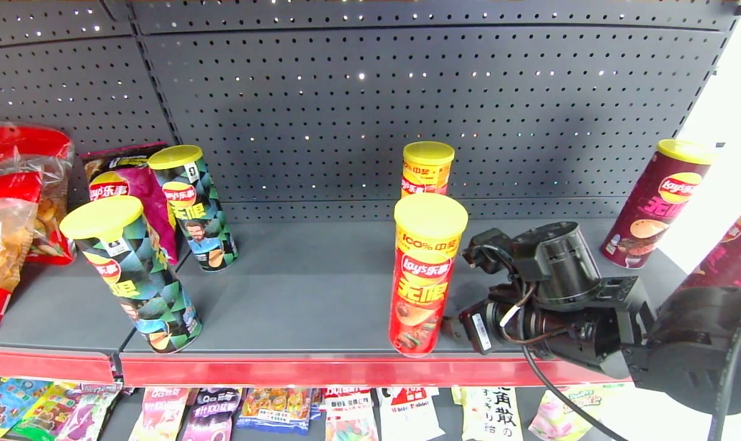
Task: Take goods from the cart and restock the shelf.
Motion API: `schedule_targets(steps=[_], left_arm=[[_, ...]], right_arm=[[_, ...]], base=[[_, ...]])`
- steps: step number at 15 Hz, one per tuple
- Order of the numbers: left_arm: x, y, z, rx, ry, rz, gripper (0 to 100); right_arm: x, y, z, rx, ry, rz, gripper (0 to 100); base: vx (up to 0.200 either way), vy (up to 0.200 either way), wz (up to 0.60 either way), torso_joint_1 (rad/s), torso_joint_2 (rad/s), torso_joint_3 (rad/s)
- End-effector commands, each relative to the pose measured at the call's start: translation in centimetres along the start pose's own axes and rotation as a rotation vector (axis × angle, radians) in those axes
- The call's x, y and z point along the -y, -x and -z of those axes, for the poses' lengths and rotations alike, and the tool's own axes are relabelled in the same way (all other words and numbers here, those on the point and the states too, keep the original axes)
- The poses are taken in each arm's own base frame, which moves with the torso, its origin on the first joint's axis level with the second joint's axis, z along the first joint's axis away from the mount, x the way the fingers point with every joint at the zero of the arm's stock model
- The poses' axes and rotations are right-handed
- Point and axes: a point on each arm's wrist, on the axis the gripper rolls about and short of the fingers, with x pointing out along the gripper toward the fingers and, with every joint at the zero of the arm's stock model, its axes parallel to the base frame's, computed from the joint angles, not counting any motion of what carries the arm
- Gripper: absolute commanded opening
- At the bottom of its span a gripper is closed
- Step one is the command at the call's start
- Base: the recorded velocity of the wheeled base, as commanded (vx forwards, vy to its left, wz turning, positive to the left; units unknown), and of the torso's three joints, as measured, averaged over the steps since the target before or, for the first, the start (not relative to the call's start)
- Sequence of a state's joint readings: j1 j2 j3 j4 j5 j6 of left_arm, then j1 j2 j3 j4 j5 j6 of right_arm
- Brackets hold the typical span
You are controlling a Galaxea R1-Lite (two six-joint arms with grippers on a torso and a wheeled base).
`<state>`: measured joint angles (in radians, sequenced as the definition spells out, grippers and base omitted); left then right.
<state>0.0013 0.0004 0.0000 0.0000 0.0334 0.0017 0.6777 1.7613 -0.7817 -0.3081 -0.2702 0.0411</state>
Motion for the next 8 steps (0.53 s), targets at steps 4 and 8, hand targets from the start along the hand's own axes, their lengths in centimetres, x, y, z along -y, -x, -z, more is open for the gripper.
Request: schedule_targets(steps=[4, 8], left_arm=[[0.0, 0.0, 0.0, 0.0, 0.0, -0.001, 100], [0.0, 0.0, 0.0, 0.0, 0.0, -0.001, 100]], right_arm=[[-0.39, -0.43, -0.51, 0.01, 0.002, -0.005, 100], [-0.58, -0.72, -0.62, 0.009, 0.004, -0.008, 100]], base=[[0.0, 0.0, 0.0, 0.0, 0.0, 0.0], [0.0, 0.0, 0.0, 0.0, 0.0, 0.0]])
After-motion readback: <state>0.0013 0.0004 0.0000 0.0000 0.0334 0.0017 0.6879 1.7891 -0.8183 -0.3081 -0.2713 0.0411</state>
